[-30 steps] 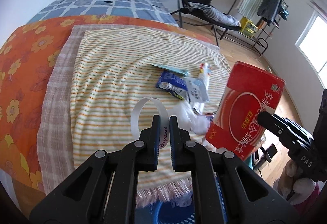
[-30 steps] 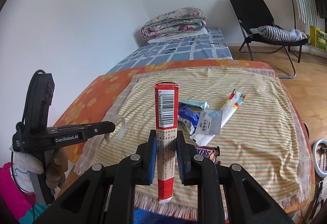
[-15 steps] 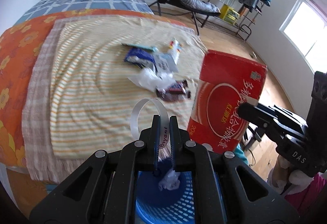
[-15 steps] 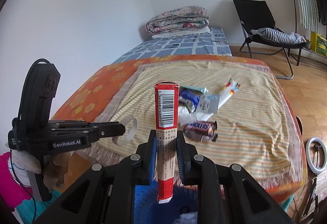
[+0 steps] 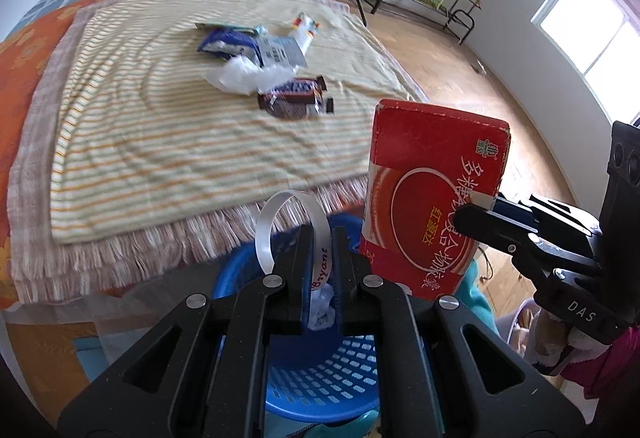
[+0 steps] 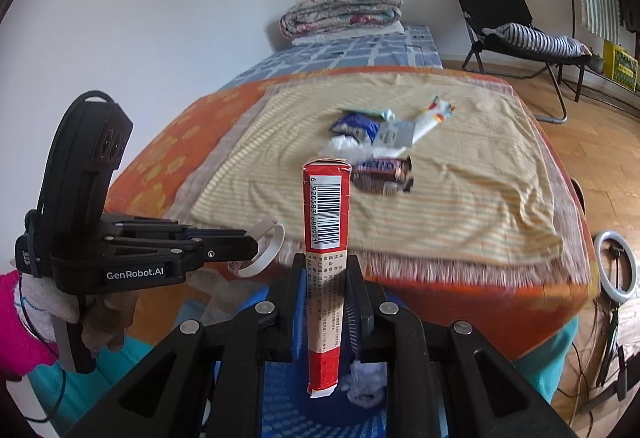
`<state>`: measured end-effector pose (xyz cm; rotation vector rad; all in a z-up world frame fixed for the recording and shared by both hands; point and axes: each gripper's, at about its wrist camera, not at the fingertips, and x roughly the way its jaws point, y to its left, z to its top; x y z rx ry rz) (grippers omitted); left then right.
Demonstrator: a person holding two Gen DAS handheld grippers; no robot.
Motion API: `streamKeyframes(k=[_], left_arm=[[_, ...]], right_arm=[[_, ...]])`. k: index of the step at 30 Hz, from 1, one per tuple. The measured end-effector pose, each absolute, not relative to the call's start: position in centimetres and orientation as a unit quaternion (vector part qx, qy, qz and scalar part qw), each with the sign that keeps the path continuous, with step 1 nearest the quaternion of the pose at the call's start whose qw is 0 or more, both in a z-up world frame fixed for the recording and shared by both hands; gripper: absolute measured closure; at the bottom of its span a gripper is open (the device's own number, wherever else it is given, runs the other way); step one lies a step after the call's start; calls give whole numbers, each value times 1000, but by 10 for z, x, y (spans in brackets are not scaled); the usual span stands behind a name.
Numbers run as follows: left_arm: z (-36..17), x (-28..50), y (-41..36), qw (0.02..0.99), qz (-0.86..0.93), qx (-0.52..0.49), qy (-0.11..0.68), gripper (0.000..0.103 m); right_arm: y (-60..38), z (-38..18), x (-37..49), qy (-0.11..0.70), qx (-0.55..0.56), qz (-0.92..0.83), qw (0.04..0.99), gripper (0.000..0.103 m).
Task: Collect trash
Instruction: 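Carry the red box with the right gripper into the blue basket and release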
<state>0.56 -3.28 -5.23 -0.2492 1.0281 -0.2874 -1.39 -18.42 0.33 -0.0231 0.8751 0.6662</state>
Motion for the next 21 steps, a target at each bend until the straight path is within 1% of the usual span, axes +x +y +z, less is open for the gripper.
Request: streamKeyframes(k=[15,21], left_arm=[[-91,-12,-59,825,-144,-90,539,96],[-99,-13,-63,820,-139,-83,549,96]], right_arm=[[-195,-39,-38,464,-16,303,832,85],[-198,-51,-40,481,-12,299,824,83]])
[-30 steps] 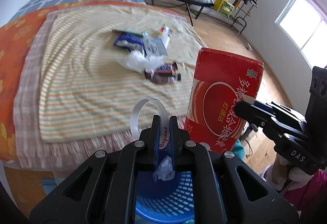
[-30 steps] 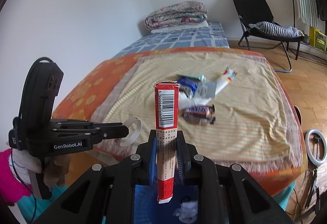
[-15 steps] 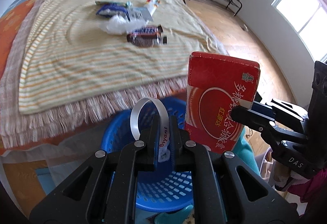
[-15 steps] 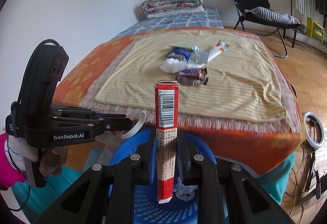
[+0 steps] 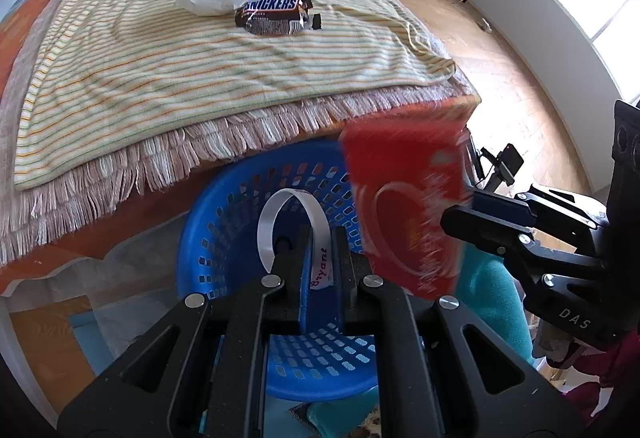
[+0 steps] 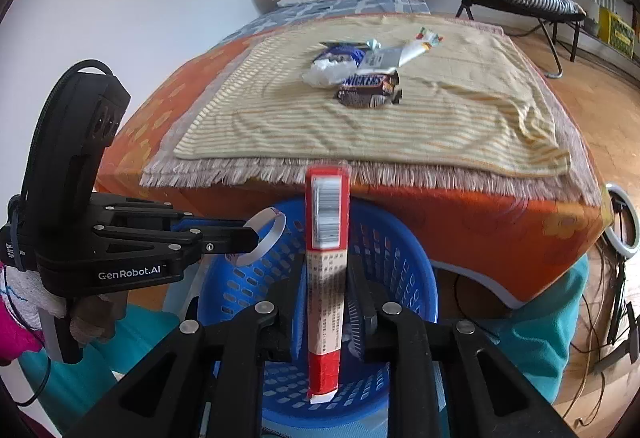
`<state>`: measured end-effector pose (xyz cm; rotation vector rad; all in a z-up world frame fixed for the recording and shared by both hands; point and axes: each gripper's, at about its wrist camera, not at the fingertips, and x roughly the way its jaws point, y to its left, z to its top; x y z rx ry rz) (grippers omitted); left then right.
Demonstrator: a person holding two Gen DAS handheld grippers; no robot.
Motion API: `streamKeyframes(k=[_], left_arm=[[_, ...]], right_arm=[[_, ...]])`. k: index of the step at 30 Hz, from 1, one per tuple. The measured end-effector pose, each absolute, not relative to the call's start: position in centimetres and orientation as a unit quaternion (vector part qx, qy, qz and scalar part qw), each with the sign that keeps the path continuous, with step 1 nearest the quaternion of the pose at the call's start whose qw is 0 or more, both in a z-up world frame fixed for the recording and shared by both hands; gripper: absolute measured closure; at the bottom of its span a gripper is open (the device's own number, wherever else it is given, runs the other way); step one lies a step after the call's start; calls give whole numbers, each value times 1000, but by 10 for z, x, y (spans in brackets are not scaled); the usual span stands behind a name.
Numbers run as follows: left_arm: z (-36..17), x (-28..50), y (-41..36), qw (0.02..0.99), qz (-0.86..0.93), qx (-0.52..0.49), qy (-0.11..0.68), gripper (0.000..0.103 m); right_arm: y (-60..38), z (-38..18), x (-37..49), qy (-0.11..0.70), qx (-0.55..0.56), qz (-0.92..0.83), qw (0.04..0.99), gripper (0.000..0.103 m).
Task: Collect trash
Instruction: 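Carry the red box with the right gripper into the blue basket and release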
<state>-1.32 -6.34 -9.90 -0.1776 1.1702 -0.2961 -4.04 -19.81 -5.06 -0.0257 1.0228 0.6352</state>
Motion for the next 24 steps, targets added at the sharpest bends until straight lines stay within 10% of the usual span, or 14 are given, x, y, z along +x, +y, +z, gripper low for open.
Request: streamKeyframes(k=[4,9,14,24], left_arm=[[-101,-14,-64,820,-133,-75,552,93],[-98,-15,-62,827,-120,-70,545,55],[-98,-11,-56,830,-103,-76,543,40],[-91,-2,-45,838,-78,-82,534,38]], right_arm=[[-200,-57,-40,490,-8,295,820,83],[-202,-59,-40,494,-5,290,819,73],[-204,-59,-39,495,-5,284,821,47],[-202,-57,-34,490,-15,270,828,17]])
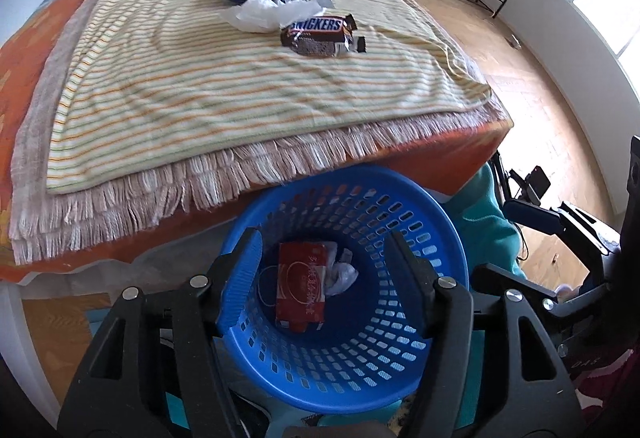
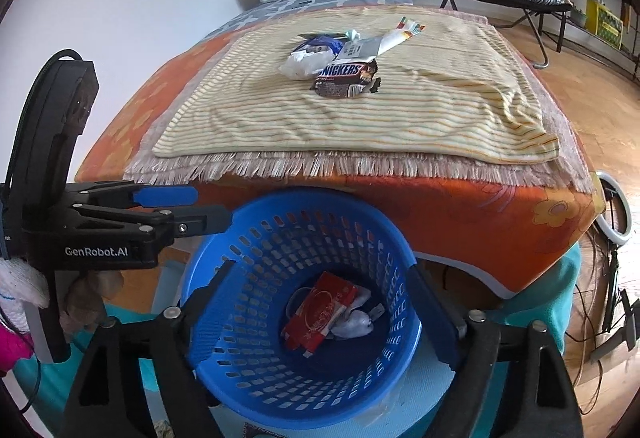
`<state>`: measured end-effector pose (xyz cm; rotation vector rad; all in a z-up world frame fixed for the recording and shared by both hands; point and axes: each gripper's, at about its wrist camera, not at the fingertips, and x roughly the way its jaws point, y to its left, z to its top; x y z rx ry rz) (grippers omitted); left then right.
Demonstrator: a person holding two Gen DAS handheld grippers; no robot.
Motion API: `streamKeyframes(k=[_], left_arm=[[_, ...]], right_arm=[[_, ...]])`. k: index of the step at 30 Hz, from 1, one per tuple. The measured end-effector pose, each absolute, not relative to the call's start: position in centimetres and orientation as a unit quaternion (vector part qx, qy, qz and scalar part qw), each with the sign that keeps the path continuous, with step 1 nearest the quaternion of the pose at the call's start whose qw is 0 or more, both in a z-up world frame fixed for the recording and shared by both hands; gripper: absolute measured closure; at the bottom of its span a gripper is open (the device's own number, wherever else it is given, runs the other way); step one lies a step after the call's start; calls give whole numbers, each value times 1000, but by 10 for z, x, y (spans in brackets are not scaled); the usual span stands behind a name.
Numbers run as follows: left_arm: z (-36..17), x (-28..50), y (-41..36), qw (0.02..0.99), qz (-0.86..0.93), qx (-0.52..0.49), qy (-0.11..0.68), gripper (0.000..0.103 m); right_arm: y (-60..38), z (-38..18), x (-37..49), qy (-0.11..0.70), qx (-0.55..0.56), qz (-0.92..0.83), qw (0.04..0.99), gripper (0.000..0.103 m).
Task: Collect trash
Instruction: 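Carry the red box with the right gripper into the blue basket and release, then move the right gripper to the Snickers wrapper while the left gripper grasps the white plastic tissue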
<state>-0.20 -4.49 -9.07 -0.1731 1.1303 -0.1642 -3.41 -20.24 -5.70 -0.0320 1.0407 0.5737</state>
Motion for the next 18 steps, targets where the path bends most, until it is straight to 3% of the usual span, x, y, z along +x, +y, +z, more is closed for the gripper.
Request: streamKeyframes(k=[8,18], left_arm=[[-79,14,-37,845,-64,-83,525,38],[-56,56,-14,854,-43,-111,507,38]], right_arm=[[-203,-55,-20,496,-8,262,828,8],[-203,-52,11,506,31,264,821,7]])
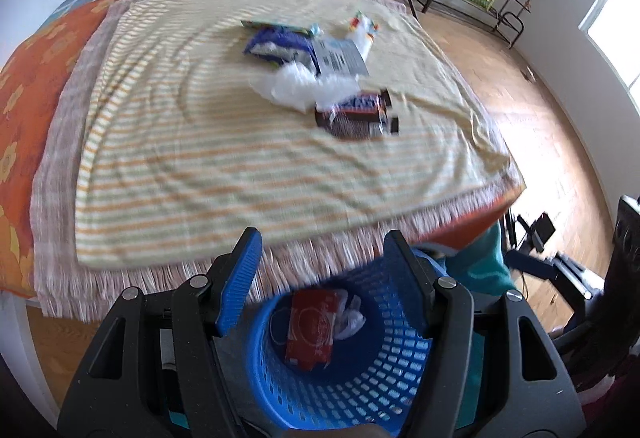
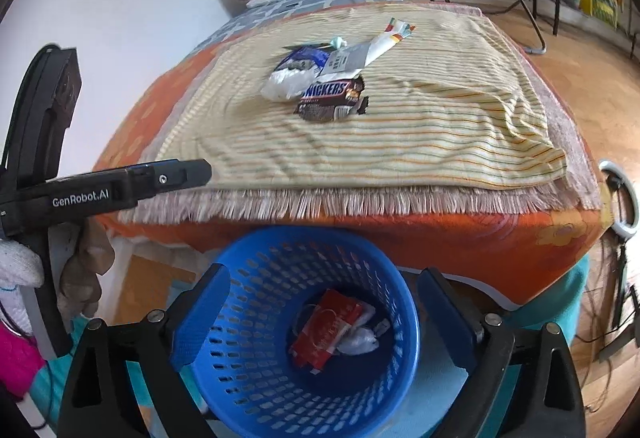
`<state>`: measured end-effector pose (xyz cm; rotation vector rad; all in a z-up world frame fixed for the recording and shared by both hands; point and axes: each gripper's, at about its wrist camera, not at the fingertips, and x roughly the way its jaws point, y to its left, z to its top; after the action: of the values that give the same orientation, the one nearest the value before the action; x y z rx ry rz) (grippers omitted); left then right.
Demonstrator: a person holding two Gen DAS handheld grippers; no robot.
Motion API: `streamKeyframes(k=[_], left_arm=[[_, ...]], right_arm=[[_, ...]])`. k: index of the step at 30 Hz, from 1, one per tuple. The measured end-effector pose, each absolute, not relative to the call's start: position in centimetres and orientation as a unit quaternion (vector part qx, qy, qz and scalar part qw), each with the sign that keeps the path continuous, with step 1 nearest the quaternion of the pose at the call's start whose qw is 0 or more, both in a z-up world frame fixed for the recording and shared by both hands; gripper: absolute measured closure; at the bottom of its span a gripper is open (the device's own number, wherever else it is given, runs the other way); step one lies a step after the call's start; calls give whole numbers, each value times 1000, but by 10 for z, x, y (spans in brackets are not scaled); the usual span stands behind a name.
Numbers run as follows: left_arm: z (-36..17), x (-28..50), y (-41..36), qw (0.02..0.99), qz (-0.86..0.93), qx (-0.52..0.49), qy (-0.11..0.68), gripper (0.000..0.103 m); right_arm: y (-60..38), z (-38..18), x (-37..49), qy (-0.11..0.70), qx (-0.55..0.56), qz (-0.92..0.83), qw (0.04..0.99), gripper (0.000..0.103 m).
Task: Collect trash
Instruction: 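Move the right gripper to the Snickers wrapper while the left gripper grasps the white plastic tissue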
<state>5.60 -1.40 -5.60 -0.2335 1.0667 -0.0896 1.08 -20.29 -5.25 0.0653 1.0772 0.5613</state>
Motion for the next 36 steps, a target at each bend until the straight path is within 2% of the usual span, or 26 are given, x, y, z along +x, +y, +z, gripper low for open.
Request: streamKeyframes(k=[5,16,36], left_arm=[[-50,83,0,851,-36,-142,505,38],[-47,140,8,856,-18,-131,500,38],[-88,215,18,827,-11,-169,536,38]], right_arm=[[-204,-47,30,489,47,249,834,7],[-177,-31,66,454,16,251,855,7],[-134,-56,127,471,-8,250,846,7]])
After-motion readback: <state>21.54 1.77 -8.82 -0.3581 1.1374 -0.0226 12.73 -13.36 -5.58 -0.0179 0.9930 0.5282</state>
